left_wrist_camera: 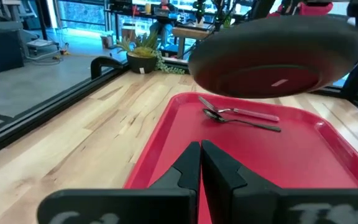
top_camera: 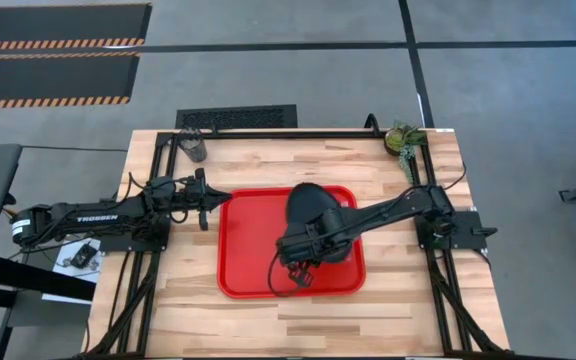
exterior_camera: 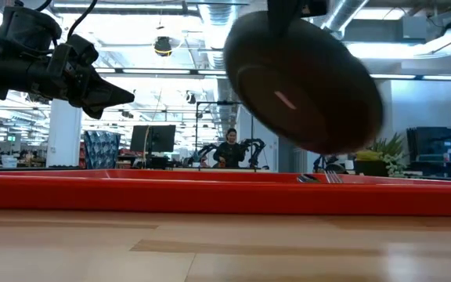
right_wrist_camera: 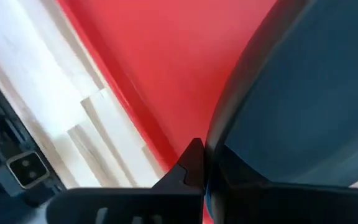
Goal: Pick and place plate/cup/fork/spoon on tray
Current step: Put the black plate to the left of the black spoon on the red tray
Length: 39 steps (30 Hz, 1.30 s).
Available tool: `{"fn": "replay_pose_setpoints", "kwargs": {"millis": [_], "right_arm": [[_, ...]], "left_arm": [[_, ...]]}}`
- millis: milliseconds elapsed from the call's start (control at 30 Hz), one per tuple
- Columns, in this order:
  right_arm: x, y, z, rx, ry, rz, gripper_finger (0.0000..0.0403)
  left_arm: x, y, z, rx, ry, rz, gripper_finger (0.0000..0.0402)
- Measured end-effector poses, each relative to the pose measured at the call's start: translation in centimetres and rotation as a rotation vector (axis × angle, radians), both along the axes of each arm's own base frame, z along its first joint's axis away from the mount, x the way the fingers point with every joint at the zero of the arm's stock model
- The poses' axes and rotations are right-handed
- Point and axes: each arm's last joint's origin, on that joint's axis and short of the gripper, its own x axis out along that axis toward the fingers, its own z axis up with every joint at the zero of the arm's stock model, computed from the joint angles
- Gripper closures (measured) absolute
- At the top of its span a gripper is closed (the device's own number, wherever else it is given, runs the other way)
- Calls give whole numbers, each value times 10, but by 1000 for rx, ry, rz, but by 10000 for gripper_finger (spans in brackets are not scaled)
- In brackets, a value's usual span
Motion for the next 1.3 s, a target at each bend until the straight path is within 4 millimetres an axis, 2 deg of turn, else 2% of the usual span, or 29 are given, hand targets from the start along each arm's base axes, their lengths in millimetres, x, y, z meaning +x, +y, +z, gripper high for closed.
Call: {"fn": "replay_pose_setpoints", "kwargs": {"millis": [100, 200, 467, 733, 1000, 1300], "right_arm": [[5, 0, 1, -50, -56, 109, 390], [15, -1, -8, -110, -75, 215, 390], [35, 5, -56, -194, 54, 552, 390], [40, 24, -89, -275, 146, 840, 390], [34, 40, -110, -321, 257, 977, 391], [27, 42, -113, -323, 310, 937, 391]], "left_arm": [[0, 0, 0, 10, 2, -1, 400], [0, 0, 0, 30, 8, -3, 400], [-1, 2, -4, 69, 62, 73, 400], [1, 3, 4, 82, 40, 82, 400], [1, 3, 5, 49, 30, 87, 400], [1, 3, 4, 37, 30, 88, 400]]}}
